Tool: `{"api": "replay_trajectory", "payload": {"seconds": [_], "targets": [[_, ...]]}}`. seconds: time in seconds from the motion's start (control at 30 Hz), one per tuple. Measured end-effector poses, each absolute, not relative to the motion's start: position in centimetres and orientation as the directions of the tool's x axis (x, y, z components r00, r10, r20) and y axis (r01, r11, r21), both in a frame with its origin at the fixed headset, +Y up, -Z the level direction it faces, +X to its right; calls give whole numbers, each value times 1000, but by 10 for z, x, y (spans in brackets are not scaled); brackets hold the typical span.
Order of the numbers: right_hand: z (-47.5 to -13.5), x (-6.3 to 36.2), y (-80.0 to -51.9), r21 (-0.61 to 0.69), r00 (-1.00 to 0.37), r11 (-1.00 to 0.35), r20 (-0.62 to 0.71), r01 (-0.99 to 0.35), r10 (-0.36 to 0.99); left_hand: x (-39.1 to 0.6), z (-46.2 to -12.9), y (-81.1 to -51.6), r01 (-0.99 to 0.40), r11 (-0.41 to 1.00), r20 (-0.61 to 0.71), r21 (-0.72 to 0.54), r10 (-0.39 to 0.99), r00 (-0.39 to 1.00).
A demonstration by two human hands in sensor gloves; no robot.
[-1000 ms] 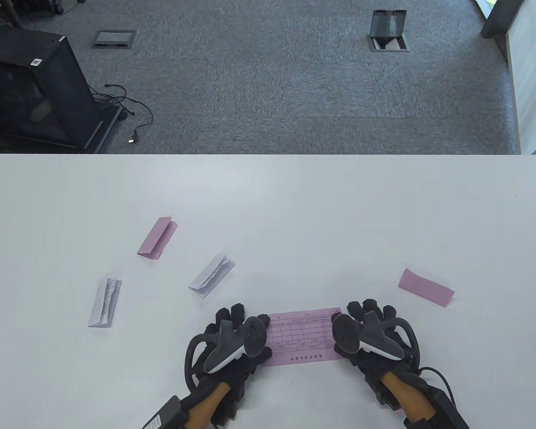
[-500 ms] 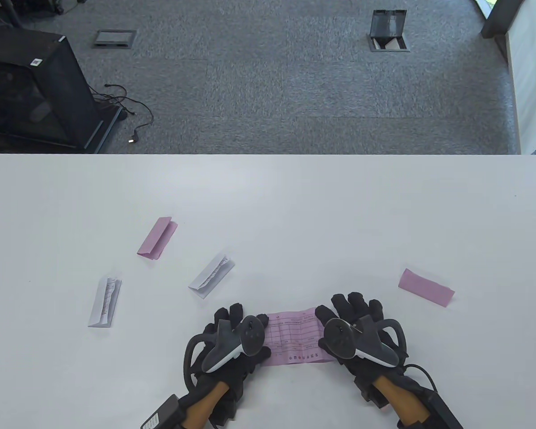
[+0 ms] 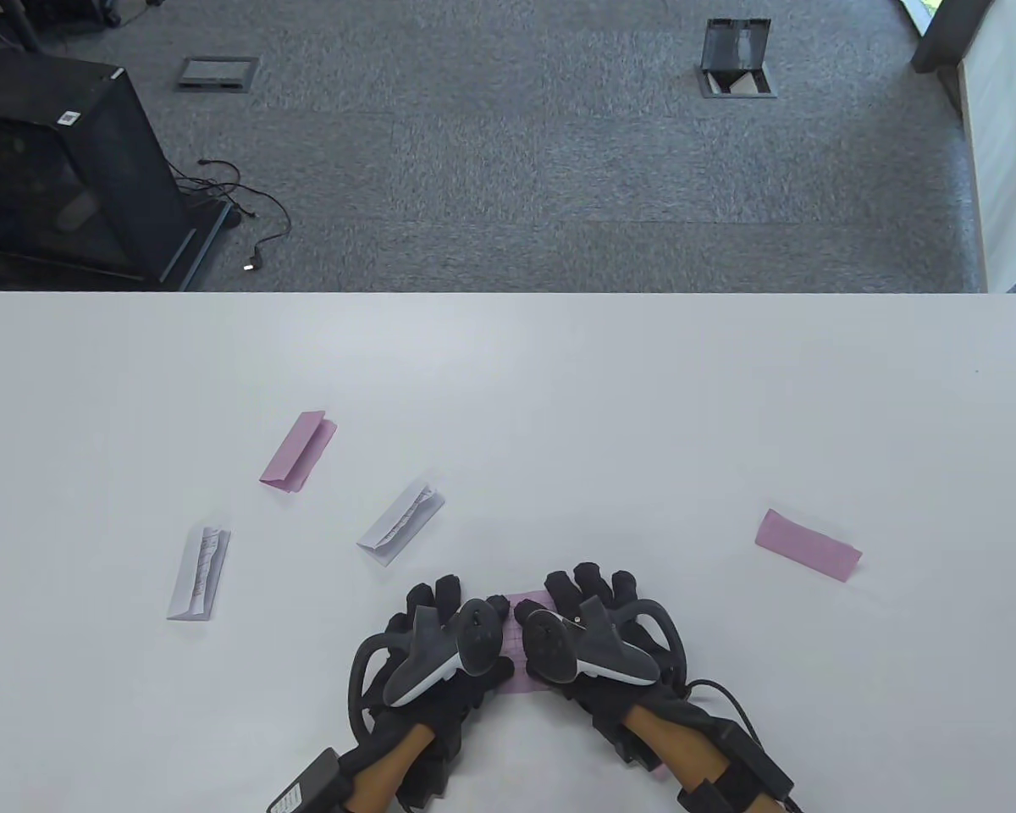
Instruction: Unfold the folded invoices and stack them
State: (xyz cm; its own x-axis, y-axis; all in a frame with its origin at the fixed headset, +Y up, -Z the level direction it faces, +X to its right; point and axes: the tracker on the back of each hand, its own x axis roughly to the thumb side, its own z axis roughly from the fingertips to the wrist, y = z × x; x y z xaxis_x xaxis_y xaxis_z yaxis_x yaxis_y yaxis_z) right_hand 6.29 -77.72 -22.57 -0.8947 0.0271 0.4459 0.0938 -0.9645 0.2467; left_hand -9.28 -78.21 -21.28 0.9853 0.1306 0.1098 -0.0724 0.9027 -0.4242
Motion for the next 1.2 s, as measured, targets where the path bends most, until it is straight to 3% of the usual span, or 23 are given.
{"api": "replay_trajectory", "payload": {"seconds": [0.37,0.77,1.03,1.2], "targets": [[-228,88,-775,241,-918,-963,396,119,-14,-93,-213,-782,-71,901,110,-428,130,985],[-233,175,-774,254,-971,-964,238,82,-20,-93,-213,-782,-71,901,110,-428,129,985],[-235,191,-778,312,-977,-949,188,-38,101,-93,-212,-782,-66,898,106,-435,124,987],[-237,199,-779,334,-960,-915,86,-226,268,-92,-212,-782,-68,897,107,-437,127,986]]}}
